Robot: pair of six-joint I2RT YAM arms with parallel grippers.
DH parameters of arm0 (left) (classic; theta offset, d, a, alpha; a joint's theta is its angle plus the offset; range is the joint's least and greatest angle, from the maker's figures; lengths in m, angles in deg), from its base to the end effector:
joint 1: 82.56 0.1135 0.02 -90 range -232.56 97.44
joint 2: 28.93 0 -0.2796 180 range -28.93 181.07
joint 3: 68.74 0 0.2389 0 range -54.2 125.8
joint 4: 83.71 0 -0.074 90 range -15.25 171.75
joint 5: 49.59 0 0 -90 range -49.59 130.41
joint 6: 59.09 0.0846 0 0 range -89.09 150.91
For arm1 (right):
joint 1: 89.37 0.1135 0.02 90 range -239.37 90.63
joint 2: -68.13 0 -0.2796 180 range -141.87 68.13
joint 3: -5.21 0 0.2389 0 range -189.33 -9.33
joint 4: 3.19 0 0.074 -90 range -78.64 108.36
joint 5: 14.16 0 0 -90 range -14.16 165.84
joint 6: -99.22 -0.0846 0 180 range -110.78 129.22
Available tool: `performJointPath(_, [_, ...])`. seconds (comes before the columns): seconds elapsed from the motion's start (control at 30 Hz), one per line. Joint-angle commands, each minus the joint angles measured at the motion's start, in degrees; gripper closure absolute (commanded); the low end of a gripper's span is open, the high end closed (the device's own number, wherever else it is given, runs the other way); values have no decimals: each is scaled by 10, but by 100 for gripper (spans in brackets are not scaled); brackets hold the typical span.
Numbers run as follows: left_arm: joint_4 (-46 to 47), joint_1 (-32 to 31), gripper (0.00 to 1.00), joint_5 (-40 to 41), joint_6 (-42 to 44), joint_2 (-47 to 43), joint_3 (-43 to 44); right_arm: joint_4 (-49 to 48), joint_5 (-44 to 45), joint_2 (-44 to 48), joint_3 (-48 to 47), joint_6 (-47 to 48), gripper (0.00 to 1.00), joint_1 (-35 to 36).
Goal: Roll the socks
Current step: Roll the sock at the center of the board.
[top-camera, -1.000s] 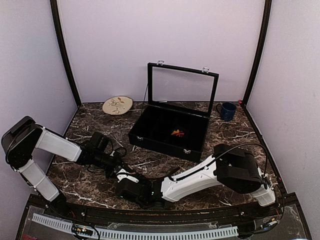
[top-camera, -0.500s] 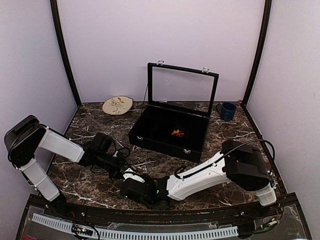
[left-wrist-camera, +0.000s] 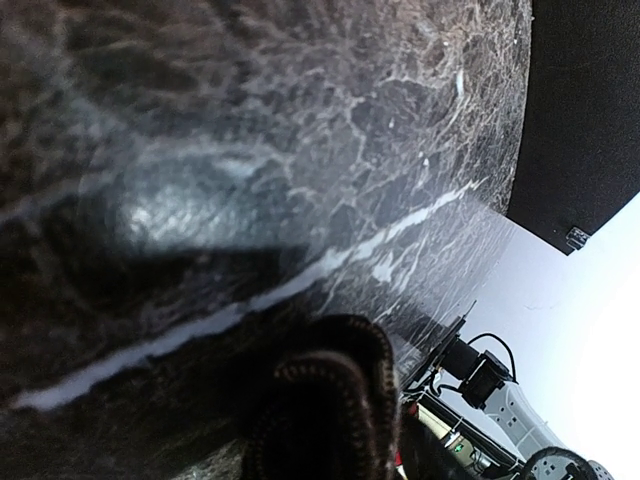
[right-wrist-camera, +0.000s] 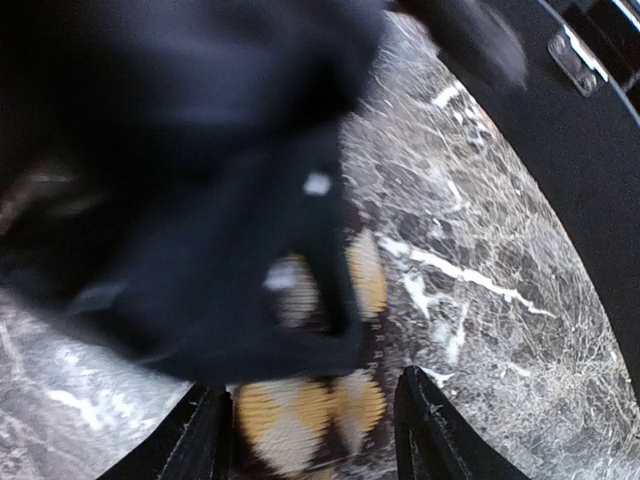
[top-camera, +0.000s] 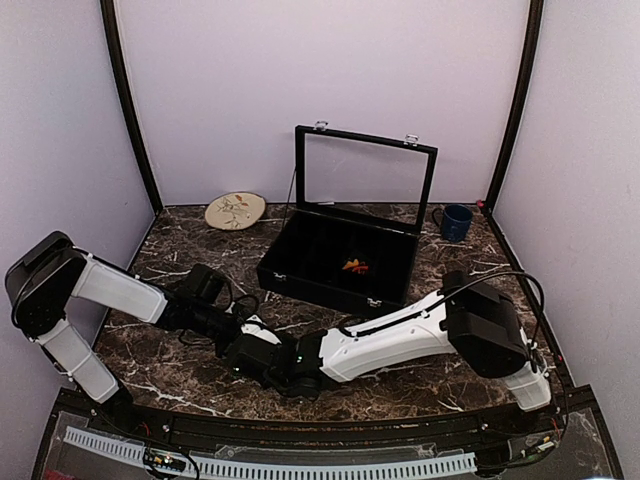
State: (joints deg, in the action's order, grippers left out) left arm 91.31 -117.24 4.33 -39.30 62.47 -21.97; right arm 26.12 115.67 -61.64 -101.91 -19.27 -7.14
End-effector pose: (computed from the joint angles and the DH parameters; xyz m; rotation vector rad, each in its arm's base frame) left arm 0.2094 -0.2055 0.1167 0.5254 -2.7200 1.3481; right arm 0.1220 0.4930 0.1270 -0.7522 2.0948 0.1716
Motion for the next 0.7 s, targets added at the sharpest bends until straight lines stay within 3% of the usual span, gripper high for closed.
performJointPath(0.0, [-60, -2, 100, 28, 1, -10, -8, 12, -19, 6, 11, -47, 47, -16])
performJointPath(0.27, [-59, -2, 100, 28, -4, -16, -9, -63, -41, 59, 87, -63, 38, -19])
performJointPath(0.67, [-62, -2, 100, 28, -3, -21, -11, -99, -31, 95, 124, -96, 34, -24])
